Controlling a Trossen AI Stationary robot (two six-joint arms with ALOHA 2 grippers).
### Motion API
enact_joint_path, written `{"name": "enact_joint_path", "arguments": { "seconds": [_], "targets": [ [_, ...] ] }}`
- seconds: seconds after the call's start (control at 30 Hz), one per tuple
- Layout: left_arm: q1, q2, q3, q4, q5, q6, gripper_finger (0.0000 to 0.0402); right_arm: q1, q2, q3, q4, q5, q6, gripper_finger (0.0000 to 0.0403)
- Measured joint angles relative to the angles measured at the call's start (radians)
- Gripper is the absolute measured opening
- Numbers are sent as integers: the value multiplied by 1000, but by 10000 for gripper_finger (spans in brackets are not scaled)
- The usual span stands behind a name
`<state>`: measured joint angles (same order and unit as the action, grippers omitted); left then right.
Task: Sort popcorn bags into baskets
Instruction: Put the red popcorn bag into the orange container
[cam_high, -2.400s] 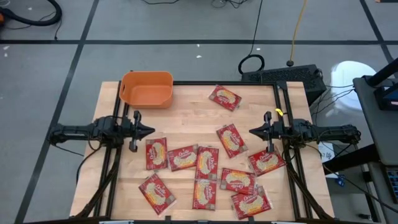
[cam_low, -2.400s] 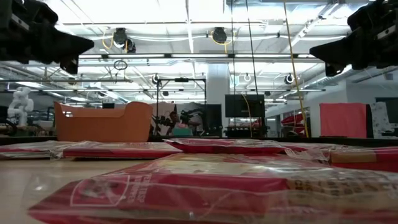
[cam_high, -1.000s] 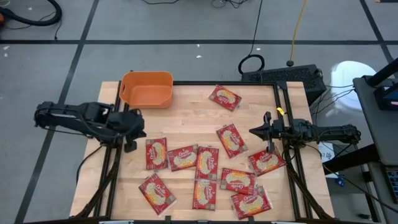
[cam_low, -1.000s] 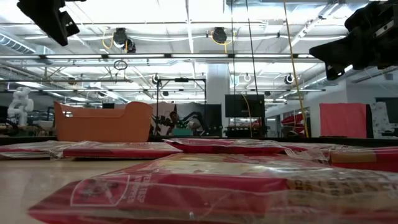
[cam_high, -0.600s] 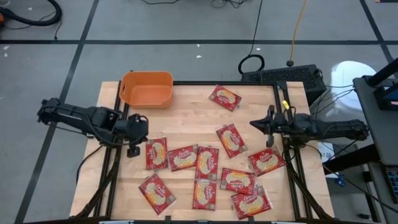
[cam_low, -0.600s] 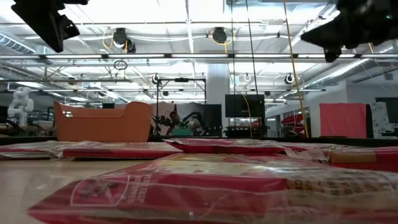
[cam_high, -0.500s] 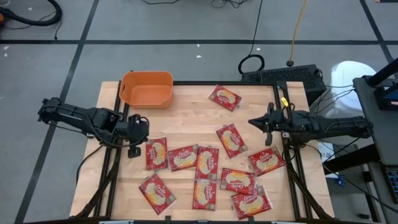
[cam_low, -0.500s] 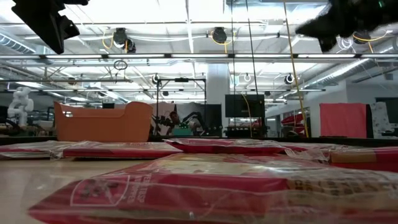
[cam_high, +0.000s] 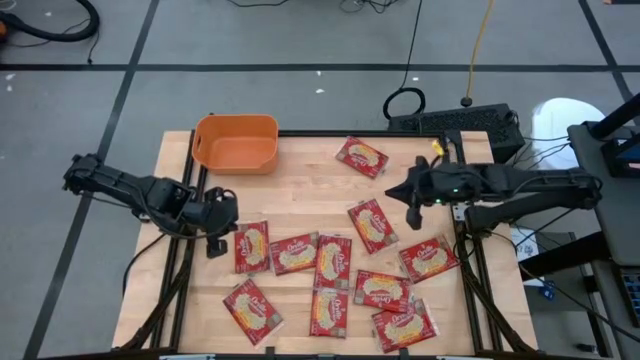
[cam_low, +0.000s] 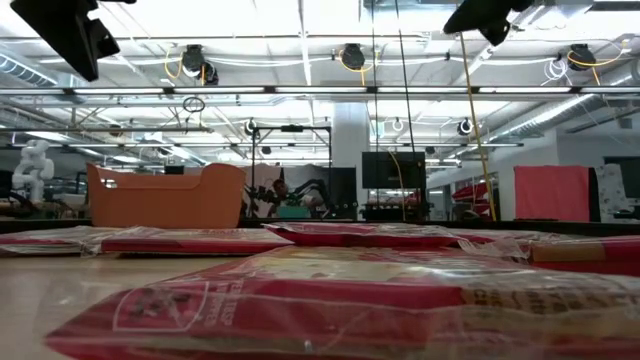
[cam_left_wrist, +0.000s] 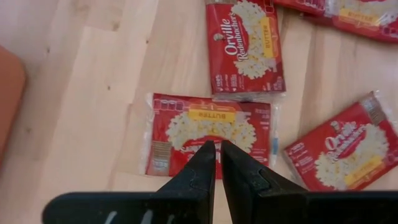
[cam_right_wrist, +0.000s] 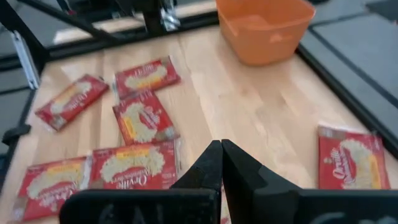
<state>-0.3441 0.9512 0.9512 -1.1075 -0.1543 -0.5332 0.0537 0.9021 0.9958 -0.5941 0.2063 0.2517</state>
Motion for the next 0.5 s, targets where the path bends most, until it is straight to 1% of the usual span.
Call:
{"name": "enact_joint_path", "arguments": {
  "seconds": [0.1,0.2,0.27,0.4,0.5],
  "targets": [
    [-40,5,0,0,0,-64,31,20,40,-11,54,1,-1,0],
    [-91,32,0,-2,8,-159,31,50,75,-36,116,1,-2,0],
    [-130,61,0,-2,21,-227,31,69,96,-48,147,1,-5,0],
    [-204,137,-1,1,22,-313,32,96,136,-62,182,4,-14,0],
    [-253,192,-1,3,22,-387,49,113,157,-72,226,5,-53,0]
  ]
}}
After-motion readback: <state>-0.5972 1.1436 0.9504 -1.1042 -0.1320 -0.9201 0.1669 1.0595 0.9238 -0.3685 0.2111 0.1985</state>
